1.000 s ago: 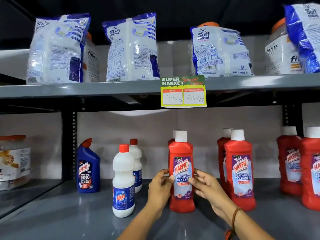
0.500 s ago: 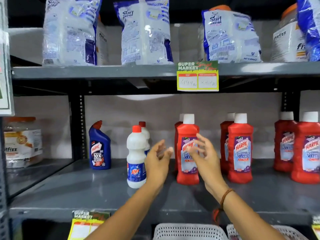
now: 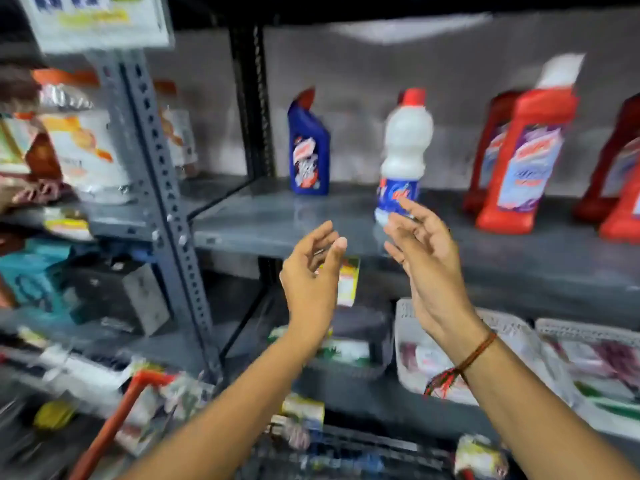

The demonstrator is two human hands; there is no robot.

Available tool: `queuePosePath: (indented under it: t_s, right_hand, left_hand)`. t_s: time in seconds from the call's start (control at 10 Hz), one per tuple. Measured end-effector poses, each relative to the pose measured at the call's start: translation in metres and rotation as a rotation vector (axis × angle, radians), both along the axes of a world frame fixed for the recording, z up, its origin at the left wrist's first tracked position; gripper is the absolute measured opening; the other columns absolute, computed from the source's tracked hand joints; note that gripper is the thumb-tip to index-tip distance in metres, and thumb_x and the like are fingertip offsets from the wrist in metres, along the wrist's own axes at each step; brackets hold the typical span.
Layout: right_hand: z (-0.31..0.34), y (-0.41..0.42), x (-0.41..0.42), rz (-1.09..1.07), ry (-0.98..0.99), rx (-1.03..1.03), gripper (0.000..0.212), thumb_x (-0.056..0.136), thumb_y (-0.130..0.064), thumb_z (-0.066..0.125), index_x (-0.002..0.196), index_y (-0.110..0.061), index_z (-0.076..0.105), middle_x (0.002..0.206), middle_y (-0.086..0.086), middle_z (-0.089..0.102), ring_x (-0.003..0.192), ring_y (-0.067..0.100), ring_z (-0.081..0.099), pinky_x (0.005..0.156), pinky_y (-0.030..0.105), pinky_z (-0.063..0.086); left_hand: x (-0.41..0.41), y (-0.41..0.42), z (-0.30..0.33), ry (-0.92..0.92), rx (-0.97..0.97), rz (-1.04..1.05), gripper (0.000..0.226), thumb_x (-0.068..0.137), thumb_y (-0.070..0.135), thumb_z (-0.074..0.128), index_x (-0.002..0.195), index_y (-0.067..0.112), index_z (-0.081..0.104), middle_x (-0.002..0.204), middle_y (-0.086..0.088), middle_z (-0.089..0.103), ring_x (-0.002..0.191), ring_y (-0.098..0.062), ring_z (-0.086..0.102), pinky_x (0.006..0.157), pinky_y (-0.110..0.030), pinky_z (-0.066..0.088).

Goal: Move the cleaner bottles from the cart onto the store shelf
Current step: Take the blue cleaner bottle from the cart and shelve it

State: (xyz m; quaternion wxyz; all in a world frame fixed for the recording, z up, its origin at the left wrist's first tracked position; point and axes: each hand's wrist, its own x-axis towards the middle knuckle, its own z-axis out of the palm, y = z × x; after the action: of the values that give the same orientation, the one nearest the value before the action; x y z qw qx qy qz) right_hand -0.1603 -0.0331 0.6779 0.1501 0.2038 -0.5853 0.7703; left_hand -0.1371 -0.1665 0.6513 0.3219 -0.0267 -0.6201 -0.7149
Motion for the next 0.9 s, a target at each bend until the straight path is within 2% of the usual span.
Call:
queuePosePath:
  t_s: [0.1, 0.2, 0.3, 0.4, 0.5, 0.6, 0.7, 0.8, 0.9]
  right_hand:
    - [-0.078, -0.03, 0.026, 0.063, -0.103, 0.11, 0.032, 0.089, -0.016, 0.059, 0.12, -0.022, 0.057, 0.105, 0.002, 0.065, 0.095, 0.008, 0.062, 0.083, 0.022, 0.052]
    - [-0.18, -0.053, 0.062, 0.148, -0.287, 0.324, 0.024, 0.089, -0.023, 0.061, 0.112, -0.029, 0.062, 0.107, -0.001, 0.068, 0.096, 0.007, 0.062, 0.087, 0.029, 0.051]
    - [-0.28, -0.057, 0.085, 0.229, -0.504, 0.526, 0.017, 0.088, -0.017, 0.061, 0.101, -0.027, 0.066, 0.105, 0.01, 0.07, 0.093, 0.009, 0.065, 0.085, 0.028, 0.051]
    - [-0.378, -0.051, 0.091, 0.345, -0.74, 0.774, 0.018, 0.089, -0.018, 0.061, 0.096, -0.034, 0.063, 0.107, 0.005, 0.07, 0.103, 0.021, 0.065, 0.092, 0.034, 0.052]
    - [-0.473, -0.035, 0.098, 0.481, -0.988, 0.971, 0.02, 0.087, -0.021, 0.062, 0.104, -0.032, 0.057, 0.113, 0.006, 0.065, 0.112, 0.029, 0.061, 0.098, 0.045, 0.048]
    - [-0.56, -0.015, 0.109, 0.572, -1.193, 1.17, 0.066, 0.063, -0.07, 0.064, 0.112, -0.027, 0.055, 0.123, 0.015, 0.061, 0.116, 0.033, 0.057, 0.101, 0.045, 0.045]
    - [-0.642, 0.007, 0.133, 0.602, -1.29, 1.001, 0.102, 0.046, -0.075, 0.072, 0.121, -0.008, 0.053, 0.124, 0.017, 0.062, 0.111, 0.026, 0.058, 0.1, 0.043, 0.046]
    - [-0.697, 0.014, 0.142, 0.618, -1.386, 0.871, 0.096, 0.027, -0.067, 0.083, 0.104, -0.017, 0.055, 0.102, 0.006, 0.073, 0.088, 0.025, 0.062, 0.074, 0.035, 0.053]
    - [-0.699, 0.012, 0.144, 0.608, -1.468, 0.827, 0.088, 0.027, -0.064, 0.085, 0.097, -0.019, 0.056, 0.099, 0.017, 0.062, 0.088, 0.026, 0.056, 0.073, 0.037, 0.048]
  left_hand:
    - [0.027, -0.036, -0.086, -0.166, 0.039, 0.066, 0.025, 0.085, 0.024, 0.067, 0.11, 0.021, 0.066, 0.095, -0.002, 0.071, 0.089, -0.011, 0.067, 0.084, -0.039, 0.057]
    - [0.065, -0.063, -0.199, -0.394, 0.026, 0.114, 0.022, 0.088, 0.015, 0.063, 0.109, 0.012, 0.065, 0.09, 0.005, 0.069, 0.085, 0.0, 0.066, 0.077, -0.017, 0.054]
    - [0.095, -0.089, -0.313, -0.668, 0.184, 0.066, 0.022, 0.078, -0.01, 0.06, 0.083, 0.01, 0.068, 0.07, 0.009, 0.07, 0.065, 0.001, 0.066, 0.061, -0.013, 0.054]
    - [0.115, -0.108, -0.44, -0.954, 0.225, -0.139, 0.024, 0.069, -0.008, 0.054, 0.069, 0.011, 0.067, 0.073, 0.002, 0.062, 0.069, -0.001, 0.061, 0.063, -0.021, 0.05]
    - [0.151, -0.087, -0.526, -1.498, 0.031, -0.267, 0.044, 0.072, 0.026, 0.052, 0.106, 0.002, 0.066, 0.107, -0.011, 0.066, 0.098, -0.015, 0.062, 0.081, -0.027, 0.048]
    - [0.169, -0.074, -0.57, -1.629, -0.08, -0.357, 0.054, 0.07, 0.027, 0.063, 0.118, 0.002, 0.061, 0.12, -0.018, 0.064, 0.105, -0.027, 0.063, 0.081, -0.026, 0.052]
    - [0.191, -0.056, -0.617, -1.685, 0.032, -0.362, 0.061, 0.059, 0.026, 0.062, 0.114, 0.001, 0.062, 0.117, -0.027, 0.065, 0.103, -0.036, 0.065, 0.083, -0.041, 0.052]
    - [0.201, -0.046, -0.675, -1.707, 0.205, -0.348, 0.055, 0.055, 0.023, 0.063, 0.106, 0.0, 0.065, 0.107, -0.032, 0.067, 0.083, -0.024, 0.06, 0.072, -0.039, 0.045]
    - [0.207, -0.044, -0.685, -1.713, 0.349, -0.328, 0.045, 0.057, 0.014, 0.064, 0.099, -0.004, 0.064, 0.09, -0.025, 0.065, 0.077, -0.026, 0.059, 0.07, -0.038, 0.048]
